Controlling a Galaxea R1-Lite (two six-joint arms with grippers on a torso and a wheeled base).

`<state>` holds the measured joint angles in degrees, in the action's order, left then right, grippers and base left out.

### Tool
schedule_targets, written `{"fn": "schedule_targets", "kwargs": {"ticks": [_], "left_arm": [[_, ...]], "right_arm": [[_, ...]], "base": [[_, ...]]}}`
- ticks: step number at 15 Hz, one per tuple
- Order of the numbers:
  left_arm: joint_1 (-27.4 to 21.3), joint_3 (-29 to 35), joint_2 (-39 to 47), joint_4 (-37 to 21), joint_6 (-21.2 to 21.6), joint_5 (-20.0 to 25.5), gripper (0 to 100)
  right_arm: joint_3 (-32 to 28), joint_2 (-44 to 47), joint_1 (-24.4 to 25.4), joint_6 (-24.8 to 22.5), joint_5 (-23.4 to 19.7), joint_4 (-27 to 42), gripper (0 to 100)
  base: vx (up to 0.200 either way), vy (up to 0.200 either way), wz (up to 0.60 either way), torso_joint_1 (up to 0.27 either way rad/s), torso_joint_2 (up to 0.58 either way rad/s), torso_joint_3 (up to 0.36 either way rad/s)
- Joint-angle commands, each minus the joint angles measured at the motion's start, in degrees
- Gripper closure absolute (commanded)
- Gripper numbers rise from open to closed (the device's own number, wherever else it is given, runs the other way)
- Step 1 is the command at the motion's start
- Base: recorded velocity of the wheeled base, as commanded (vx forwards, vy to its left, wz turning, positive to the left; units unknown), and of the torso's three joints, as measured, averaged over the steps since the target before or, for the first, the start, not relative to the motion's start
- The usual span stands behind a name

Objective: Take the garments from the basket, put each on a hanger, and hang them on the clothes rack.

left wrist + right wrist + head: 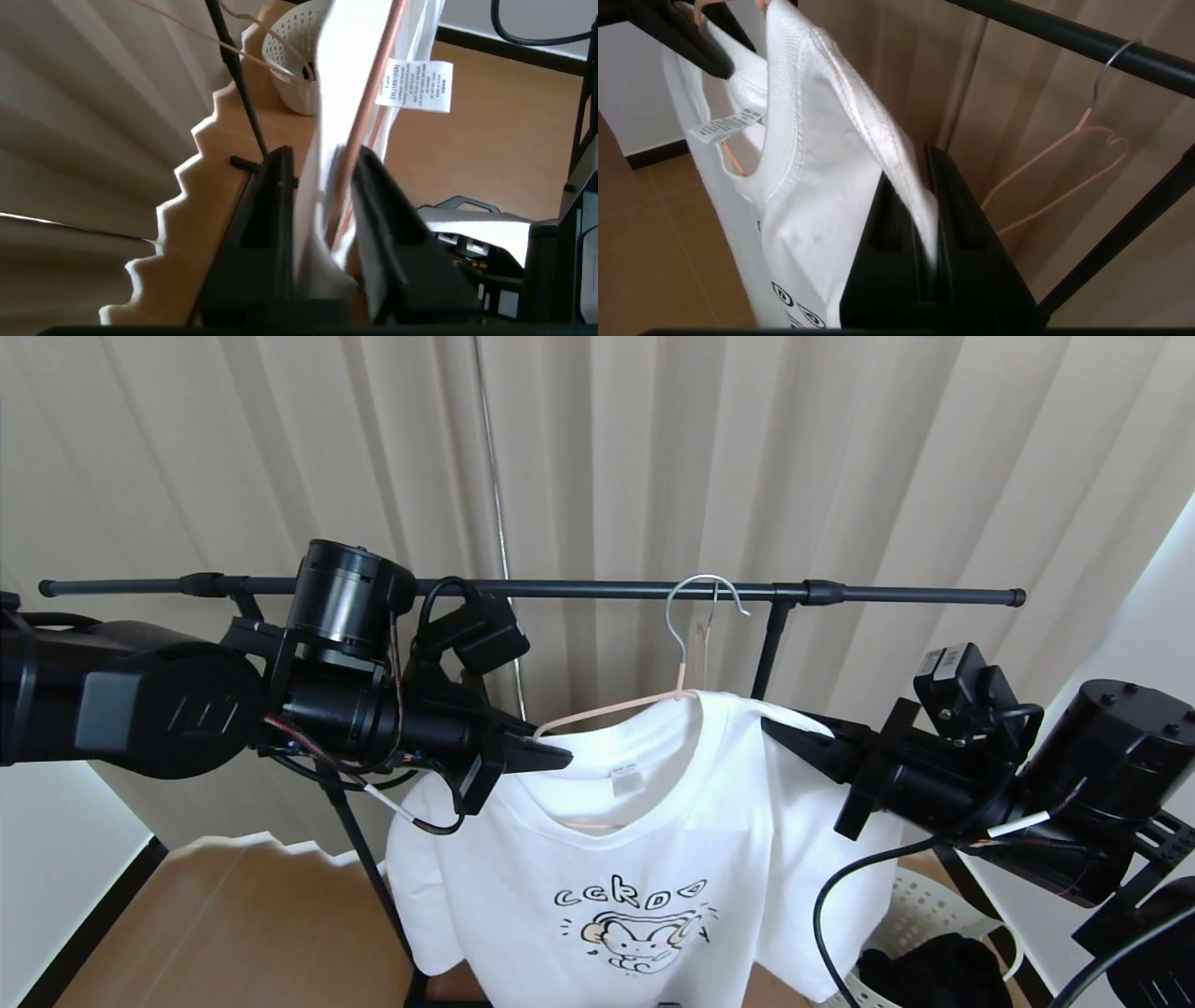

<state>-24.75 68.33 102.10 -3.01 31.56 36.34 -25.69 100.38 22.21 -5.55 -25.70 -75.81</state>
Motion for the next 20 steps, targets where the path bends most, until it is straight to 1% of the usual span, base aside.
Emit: {"fn": "schedule_targets", "kwargs": {"ticks": [1,2,3,4,6,7,10,11,13,14,15,16,17,18,19,20], "left_arm": [[0.0,0.0,-0.3,0.1,-0.1,-0.1,100],[0.0,0.0,-0.4,0.1,-0.1,-0.2,100],[0.1,-0.2,-1.2,0.1,-0.1,-0.2,100],[0.2,-0.1,-1.5,0.1,-0.1,-0.2,100],[0.3,-0.2,-2.2,0.1,-0.1,-0.2,100],[0.3,-0.1,-2.2,0.1,-0.1,-0.2,100],[0.3,-0.1,-2.3,0.2,-0.1,-0.2,100],[0.4,-0.2,-2.4,0.2,-0.2,-0.2,100],[0.7,-0.3,-3.0,0.2,-0.2,-0.2,100],[1.2,-0.4,-3.7,0.2,-0.2,-0.2,100],[1.2,-0.4,-3.7,0.2,-0.2,-0.2,100],[1.8,-0.6,-4.5,0.2,-0.2,-0.1,100],[2.1,-0.9,-4.6,0.3,-0.2,-0.1,100],[2.3,-2.6,-5.6,2.6,-0.2,-0.1,100],[2.7,-4.0,-5.8,4.7,-0.3,-0.1,100],[2.9,-6.5,-6.5,8.6,-0.6,-0.2,100]], "right_arm": [[-0.2,-0.2,0.0,-0.3,-0.2,0.0,100],[-0.4,-0.2,0.0,-1.0,-0.7,0.0,100],[-0.7,-0.2,0.0,-3.5,-1.4,0.3,100],[-0.4,-0.2,0.0,-4.8,-1.4,0.7,100],[-0.3,-0.2,0.0,-5.7,-1.2,0.8,100],[-0.5,-0.2,-0.1,-5.7,-1.2,1.1,0],[-0.2,-0.9,-0.3,-5.7,-1.5,1.9,0],[-0.2,-1.5,-1.2,-5.7,-1.9,2.1,0],[-0.2,-2.3,-2.6,-5.7,-3.9,2.9,0],[-0.2,-3.7,-4.0,-5.7,-6.8,5.1,0],[-0.2,-3.9,-4.0,-5.7,-7.0,5.2,0],[-0.8,-5.9,-6.0,-5.6,-10.0,9.6,0],[-0.9,-6.2,-6.5,-5.7,-10.6,10.4,0],[-1.8,-5.9,-8.1,-5.7,-10.9,12.4,0],[-2.0,-5.8,-8.3,-5.7,-10.9,13.4,0],[-2.5,-5.2,-8.5,-6.1,-10.9,14.7,0]], "base": [[0.000,0.000,0.00,0.000,0.00,0.000],[0.000,0.000,0.00,0.000,0.00,0.000],[0.000,0.000,0.00,0.000,0.00,0.000],[0.000,0.000,0.00,0.000,0.00,0.000],[0.000,0.000,0.00,0.000,0.00,0.000],[0.000,0.000,0.00,0.000,0.00,0.000],[0.000,0.000,0.00,0.000,0.00,0.000],[0.000,0.000,0.00,0.000,0.00,0.000],[0.000,0.000,0.00,0.000,0.00,0.000],[0.000,0.000,0.00,0.000,0.00,0.000],[0.000,0.000,0.00,0.000,0.00,0.000],[0.000,0.000,0.00,0.000,0.00,0.000],[0.000,0.000,0.00,0.000,0.00,0.000],[0.000,0.000,0.00,0.000,0.00,0.000],[0.000,0.000,0.00,0.000,0.00,0.000],[0.000,0.000,0.00,0.000,0.00,0.000]]}}
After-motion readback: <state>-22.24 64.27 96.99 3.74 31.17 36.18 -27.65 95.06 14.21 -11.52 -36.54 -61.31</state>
